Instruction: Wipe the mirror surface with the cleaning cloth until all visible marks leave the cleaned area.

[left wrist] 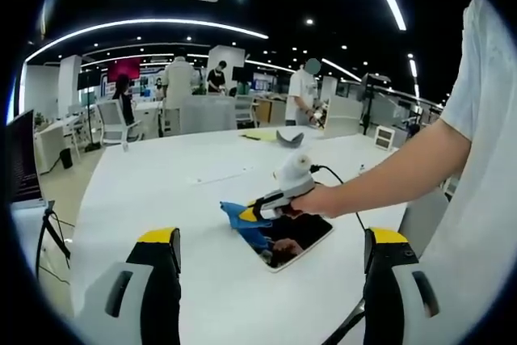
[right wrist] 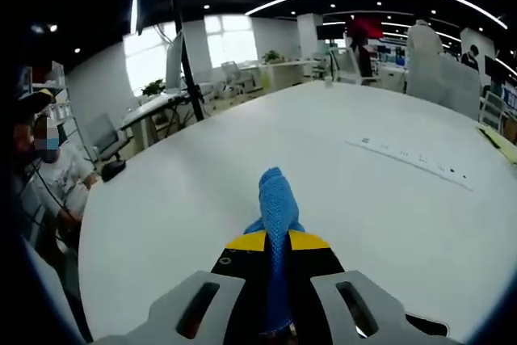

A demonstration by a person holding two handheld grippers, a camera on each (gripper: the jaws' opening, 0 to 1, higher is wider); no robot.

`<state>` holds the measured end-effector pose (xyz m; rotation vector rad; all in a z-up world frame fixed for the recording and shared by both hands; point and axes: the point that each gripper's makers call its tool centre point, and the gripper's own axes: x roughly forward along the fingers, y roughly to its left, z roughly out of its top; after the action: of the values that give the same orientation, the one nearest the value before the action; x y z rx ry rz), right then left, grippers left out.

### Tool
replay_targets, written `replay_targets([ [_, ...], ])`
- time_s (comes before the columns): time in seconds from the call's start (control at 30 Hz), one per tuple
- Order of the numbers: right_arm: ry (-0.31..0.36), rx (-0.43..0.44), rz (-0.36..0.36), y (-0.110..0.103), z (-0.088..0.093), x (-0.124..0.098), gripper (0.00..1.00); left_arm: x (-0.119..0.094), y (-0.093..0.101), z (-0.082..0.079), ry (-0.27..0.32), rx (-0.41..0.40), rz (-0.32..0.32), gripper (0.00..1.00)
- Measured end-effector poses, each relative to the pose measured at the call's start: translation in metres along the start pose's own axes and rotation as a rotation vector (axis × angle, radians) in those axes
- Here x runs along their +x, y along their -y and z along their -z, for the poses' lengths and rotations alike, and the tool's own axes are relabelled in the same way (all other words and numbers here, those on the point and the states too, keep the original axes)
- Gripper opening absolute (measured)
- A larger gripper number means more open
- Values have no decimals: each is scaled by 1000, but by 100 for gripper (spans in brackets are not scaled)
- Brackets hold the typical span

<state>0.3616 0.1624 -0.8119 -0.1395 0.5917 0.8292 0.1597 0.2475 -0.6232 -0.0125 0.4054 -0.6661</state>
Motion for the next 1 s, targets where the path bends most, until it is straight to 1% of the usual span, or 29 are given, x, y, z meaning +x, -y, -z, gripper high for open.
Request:
replay_targets([
  [0.07,-9,-2,-2,0,3,3,3,0,0,1,-4,0,-2,95],
  [0.2,-44,-9,-2,4,16,12,3,1,-2,2,-10,-3,-3,95],
  [0.23,-45,-6,-6,2,16,13,3,1,-2,2,-11,-2,-5,95],
  [0.4,-58,-52,-21,-5,17,18,3,1,-3,3,-11,-13,-9,95],
  [0.47,-67,-41,-21,-4,21,21,3,1,-4,6,-27,-1,-13,94],
  [0.63,-59,-46,-27,-2,22,23,3,-1,-6,1,-19,-5,-22,94],
  [0.73,-20,-37,-43,-1,23,22,2,0,-6,0,-14,-12,-21,94],
  [0.77,-18,-43,-44,-1,24,22,2,0,-6,0,-18,-6,-23,94],
  [0.8,-19,-79,-42,-1,24,22,2,0,-6,-1,-15,-2,-23,94],
  [0.87,-27,-107,-36,-1,24,23,2,1,-5,-2,-14,0,-22,94],
  [1.0,-18,-86,-39,1,24,23,2,0,-5,-1,-14,2,-23,94],
])
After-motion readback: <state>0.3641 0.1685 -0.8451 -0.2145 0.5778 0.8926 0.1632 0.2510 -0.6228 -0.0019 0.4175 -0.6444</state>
